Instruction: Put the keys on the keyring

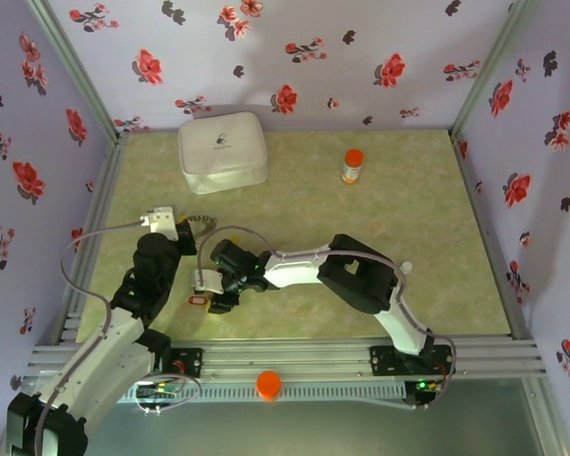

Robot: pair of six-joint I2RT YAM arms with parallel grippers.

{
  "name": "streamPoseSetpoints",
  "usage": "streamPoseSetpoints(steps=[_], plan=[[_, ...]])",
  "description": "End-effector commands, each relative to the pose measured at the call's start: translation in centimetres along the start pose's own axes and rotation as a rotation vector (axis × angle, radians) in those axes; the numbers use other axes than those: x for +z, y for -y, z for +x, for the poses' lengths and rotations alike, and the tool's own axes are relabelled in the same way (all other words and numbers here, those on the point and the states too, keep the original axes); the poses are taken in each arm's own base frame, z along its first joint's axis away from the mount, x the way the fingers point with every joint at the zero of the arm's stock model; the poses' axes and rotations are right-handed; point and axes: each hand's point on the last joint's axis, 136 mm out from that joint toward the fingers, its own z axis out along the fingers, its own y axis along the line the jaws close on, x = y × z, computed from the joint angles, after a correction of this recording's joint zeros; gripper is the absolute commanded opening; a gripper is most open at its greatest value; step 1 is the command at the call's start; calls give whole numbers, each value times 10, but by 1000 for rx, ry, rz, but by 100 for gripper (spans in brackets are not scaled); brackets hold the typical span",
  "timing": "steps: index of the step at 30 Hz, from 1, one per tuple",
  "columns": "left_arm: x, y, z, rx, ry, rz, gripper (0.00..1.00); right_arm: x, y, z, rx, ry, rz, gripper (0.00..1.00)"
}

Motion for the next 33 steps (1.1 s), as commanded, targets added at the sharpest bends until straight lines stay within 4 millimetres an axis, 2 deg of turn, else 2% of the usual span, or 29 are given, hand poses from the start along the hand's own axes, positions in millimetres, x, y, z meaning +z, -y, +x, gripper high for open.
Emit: streamPoseSetpoints(steps=[1,9,12,14,15,18,26,30,33], plan=[[-2,-4,-10,-5,53,-17,0,7,-6,4,-13,-22,-43,46],[-2,-3,-10,2,58,-10,0,4,-14,15,-13,-75,-105,32],[-2,-2,-11,8,64,-7,0,1,-16,19,-19,-115,-124,22],[-2,-2,-12,11,63,-7,0,-4,-18,17,-21,-122,-137,7],[-3,-3,-12,14,62,-9,0,-8,-19,17,-14,-126,-138,3],[-4,-3,-12,32,56,-11,0,-20,-22,24,-17,-151,-123,0],[-5,3,-11,67,48,27,0,-63,-40,63,25,-281,-98,0],[-5,17,-11,76,47,103,0,-90,-47,87,115,-303,-49,0],[-5,34,-11,77,54,196,0,-110,-45,100,222,-308,18,0]])
